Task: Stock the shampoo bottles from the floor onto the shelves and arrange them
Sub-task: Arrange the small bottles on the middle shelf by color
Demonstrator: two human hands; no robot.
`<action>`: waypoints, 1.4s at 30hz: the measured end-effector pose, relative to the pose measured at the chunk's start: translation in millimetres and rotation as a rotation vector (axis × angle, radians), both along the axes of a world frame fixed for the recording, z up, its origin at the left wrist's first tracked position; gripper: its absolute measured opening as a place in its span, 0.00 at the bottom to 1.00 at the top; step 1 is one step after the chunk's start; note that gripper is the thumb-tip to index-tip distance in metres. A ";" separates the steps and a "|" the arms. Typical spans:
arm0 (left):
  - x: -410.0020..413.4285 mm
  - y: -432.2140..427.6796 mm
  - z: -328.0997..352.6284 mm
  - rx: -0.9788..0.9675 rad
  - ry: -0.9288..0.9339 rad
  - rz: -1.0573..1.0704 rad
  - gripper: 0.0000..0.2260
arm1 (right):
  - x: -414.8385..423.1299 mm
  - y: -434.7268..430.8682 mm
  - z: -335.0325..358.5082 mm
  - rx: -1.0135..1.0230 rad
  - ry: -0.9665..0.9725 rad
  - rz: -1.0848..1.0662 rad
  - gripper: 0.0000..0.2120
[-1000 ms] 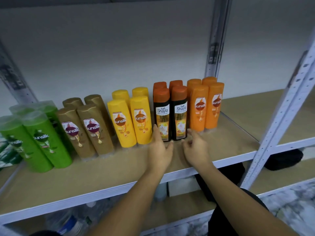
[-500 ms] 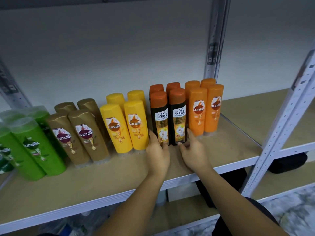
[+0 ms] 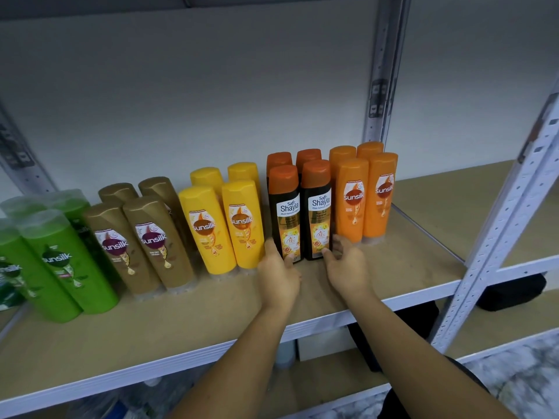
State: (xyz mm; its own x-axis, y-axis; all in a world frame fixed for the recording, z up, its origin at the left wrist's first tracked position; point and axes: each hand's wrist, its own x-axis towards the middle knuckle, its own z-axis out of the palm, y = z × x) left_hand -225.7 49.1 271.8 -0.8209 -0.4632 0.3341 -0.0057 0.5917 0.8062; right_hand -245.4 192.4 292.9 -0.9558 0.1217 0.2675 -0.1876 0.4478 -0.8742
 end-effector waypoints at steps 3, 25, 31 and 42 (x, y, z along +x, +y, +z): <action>-0.4 -0.3 0.6 -0.022 -0.022 0.013 0.22 | -3.7 -2.3 -1.3 -0.023 -0.017 -0.032 0.17; 38.6 40.0 21.8 -0.230 0.097 -0.269 0.13 | 9.0 67.6 11.7 0.109 -0.063 -0.001 0.14; 14.5 92.4 33.7 -0.172 0.066 -0.344 0.23 | -9.9 101.6 16.2 0.010 -0.092 -0.110 0.24; 0.3 96.8 32.2 -0.207 0.052 -0.388 0.20 | -27.0 104.5 22.5 -0.006 -0.128 -0.078 0.21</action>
